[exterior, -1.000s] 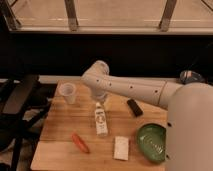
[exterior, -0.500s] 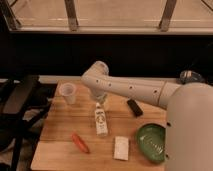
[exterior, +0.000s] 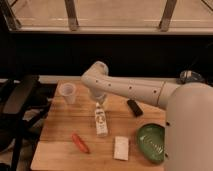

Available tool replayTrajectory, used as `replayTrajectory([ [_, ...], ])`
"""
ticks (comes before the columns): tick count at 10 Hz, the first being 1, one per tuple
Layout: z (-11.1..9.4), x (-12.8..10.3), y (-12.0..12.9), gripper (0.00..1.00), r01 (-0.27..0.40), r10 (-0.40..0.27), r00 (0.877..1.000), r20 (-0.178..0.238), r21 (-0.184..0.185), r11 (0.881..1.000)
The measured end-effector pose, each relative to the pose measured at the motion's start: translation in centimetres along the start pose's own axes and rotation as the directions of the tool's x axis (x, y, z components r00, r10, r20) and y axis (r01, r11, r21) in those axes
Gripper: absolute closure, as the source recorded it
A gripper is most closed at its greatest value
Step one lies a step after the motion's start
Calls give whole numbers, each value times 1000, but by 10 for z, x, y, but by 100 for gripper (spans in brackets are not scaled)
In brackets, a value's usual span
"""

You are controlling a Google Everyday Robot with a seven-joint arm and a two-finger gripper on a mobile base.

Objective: Stand the bottle upright

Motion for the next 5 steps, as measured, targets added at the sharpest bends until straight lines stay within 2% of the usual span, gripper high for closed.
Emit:
replayTrajectory([
  [1,0,-1,0,53,2,-2,1000,1,0,1000],
  [2,1,0,-3,51,15,-15,1000,2,-2,1000],
  [3,5,-1,-5,44,63,-63,998,11,-21,998],
  [5,11,-3,-12,25,194,-193,981,25,-52,980],
])
